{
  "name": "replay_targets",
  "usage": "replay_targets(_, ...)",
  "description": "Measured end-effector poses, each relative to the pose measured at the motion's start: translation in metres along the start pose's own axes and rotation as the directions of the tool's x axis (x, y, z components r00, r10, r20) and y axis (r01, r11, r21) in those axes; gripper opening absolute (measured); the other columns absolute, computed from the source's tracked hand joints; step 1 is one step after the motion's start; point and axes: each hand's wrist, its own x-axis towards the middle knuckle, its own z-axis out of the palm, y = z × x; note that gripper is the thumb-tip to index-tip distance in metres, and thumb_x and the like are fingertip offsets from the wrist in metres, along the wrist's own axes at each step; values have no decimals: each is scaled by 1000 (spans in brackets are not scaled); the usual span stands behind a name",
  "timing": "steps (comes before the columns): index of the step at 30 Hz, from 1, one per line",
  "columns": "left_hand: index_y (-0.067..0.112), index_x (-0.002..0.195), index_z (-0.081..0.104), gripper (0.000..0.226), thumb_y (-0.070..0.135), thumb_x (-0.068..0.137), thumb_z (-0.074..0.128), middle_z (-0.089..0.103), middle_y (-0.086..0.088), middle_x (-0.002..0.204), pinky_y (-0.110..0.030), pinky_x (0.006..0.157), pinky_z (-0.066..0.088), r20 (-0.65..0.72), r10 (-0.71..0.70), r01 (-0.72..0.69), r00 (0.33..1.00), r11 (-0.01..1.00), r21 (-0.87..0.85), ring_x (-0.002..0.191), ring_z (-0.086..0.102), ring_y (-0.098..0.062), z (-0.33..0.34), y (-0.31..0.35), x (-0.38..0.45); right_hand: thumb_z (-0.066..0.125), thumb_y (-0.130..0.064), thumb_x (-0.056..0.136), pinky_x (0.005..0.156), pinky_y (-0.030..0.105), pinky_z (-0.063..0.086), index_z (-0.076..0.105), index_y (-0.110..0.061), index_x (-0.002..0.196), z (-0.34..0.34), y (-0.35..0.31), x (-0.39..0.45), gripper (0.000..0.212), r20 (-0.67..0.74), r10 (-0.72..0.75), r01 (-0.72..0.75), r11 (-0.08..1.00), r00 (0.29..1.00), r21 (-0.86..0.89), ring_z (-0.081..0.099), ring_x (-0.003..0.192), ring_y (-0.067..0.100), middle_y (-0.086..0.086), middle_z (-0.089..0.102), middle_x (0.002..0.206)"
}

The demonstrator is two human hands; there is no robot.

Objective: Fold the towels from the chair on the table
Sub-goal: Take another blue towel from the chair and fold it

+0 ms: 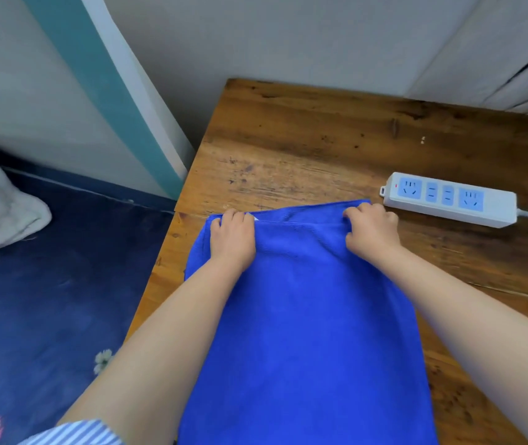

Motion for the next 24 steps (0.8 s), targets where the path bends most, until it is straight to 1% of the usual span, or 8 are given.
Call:
replay_targets(5, 9, 106, 51, 23, 4, 85, 43, 58, -9, 112, -34, 94, 32, -52, -35, 38, 998, 998, 50, 111, 44, -29, 1, -14, 1, 46, -1, 79, 86, 36, 27, 64, -12, 99, -3, -2, 0, 28, 16, 23, -22, 998, 1000, -58, 39, 108, 27, 8, 59, 104)
replay_targets(8, 6, 100, 57, 20, 13, 89, 42, 62, -12, 107, -37, 85, 36, -38, -30, 30, 999, 1000, -6, 105, 49, -31, -6, -35, -5, 48, -3, 77, 80, 34, 24, 66, -13, 90, -15, -1, -4, 24, 38, 21, -18, 996, 999, -88, 43, 102, 26, 6, 60, 96)
replay_targets(11, 6, 94, 57, 18, 19, 90, 45, 63, -14, 103, -37, 80, 39, 0, -68, 67, 998, 992, -103, 101, 54, -33, -17, -61, -15, 49, -5, 78, 73, 30, 27, 60, -13, 81, -32, -4, -6, 14, 80, 56, -48, 993, 995, -108, 44, 86, 24, 4, 54, 81)
replay_targets(14, 8, 83, 52, 14, 17, 90, 43, 62, -14, 97, -35, 73, 39, 44, -93, 100, 995, 975, -198, 94, 55, -34, -20, -80, -24, 47, -6, 79, 60, 27, 32, 49, -14, 71, -47, -12, -4, 11, 105, 63, -49, 990, 993, -133, 43, 75, 23, 2, 46, 69)
replay_targets(16, 10, 77, 47, 12, 14, 89, 42, 60, -13, 95, -35, 67, 40, 87, -123, 140, 989, 961, -236, 90, 54, -32, -22, -88, -23, 48, -8, 80, 53, 26, 31, 51, -14, 76, -52, -19, 1, 8, 106, 46, -31, 990, 993, -141, 47, 76, 23, 2, 46, 71)
replay_targets(19, 11, 73, 45, 14, 9, 86, 40, 56, -11, 95, -33, 64, 37, 118, -126, 150, 985, 962, -228, 88, 51, -28, -19, -94, -11, 47, -4, 83, 59, 29, 36, 59, -8, 92, -47, -29, 14, 16, 70, 0, 10, 988, 998, -154, 51, 86, 27, 8, 51, 87)
replay_targets(22, 6, 87, 57, 15, 11, 84, 44, 53, -8, 113, -34, 78, 42, 104, -59, 82, 993, 970, -230, 108, 46, -26, -16, -93, 6, 46, -1, 84, 69, 32, 36, 60, -3, 99, -33, -31, 24, 21, 10, -31, 32, 981, 999, -190, 47, 102, 29, 12, 52, 106)
replay_targets(24, 5, 87, 61, 15, 12, 83, 49, 51, -4, 126, -34, 91, 42, 100, 37, -8, 994, 962, -272, 121, 41, -23, -15, -92, 19, 46, -3, 83, 73, 32, 36, 61, -3, 100, -23, -28, 30, 22, 30, -70, 75, 974, 997, -212, 44, 108, 29, 11, 50, 113)
